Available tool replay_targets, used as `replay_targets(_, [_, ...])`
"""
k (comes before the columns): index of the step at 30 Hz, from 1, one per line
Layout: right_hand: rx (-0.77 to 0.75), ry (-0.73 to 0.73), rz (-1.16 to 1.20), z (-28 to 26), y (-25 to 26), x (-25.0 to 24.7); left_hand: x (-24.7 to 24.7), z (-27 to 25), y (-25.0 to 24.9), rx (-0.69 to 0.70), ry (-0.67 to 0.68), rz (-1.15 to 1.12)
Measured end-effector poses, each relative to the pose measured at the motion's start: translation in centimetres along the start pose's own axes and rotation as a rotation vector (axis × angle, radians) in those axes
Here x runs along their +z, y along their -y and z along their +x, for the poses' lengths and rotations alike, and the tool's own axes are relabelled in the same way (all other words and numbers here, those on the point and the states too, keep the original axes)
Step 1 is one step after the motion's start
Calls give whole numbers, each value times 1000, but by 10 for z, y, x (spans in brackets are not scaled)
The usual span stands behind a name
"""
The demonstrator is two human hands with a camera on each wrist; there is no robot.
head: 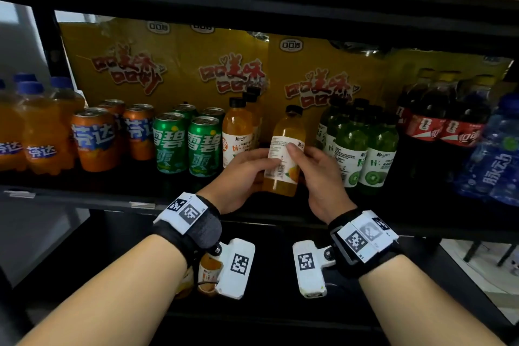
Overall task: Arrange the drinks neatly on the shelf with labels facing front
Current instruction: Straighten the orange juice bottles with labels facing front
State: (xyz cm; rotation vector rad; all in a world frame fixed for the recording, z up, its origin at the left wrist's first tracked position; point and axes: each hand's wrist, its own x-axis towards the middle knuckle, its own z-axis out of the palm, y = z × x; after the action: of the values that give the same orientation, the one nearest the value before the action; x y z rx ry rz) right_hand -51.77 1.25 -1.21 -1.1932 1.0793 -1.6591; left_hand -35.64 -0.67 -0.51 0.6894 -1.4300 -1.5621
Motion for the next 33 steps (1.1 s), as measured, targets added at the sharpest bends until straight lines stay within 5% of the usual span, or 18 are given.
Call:
replay_targets(7, [-6,24,55,-2,1,-2,2,-2,3,89,-73,-10])
replay_targets(13, [-11,-85,159,1,0,-3,1,0,0,-9,-40,-25])
replay_targets(21, [-52,15,21,-1,-1,-2,-2,-3,5,59,-27,53])
replay_targets(33, [-98,-40,79,-1,-5,-2,0,-3,3,33,-36,19])
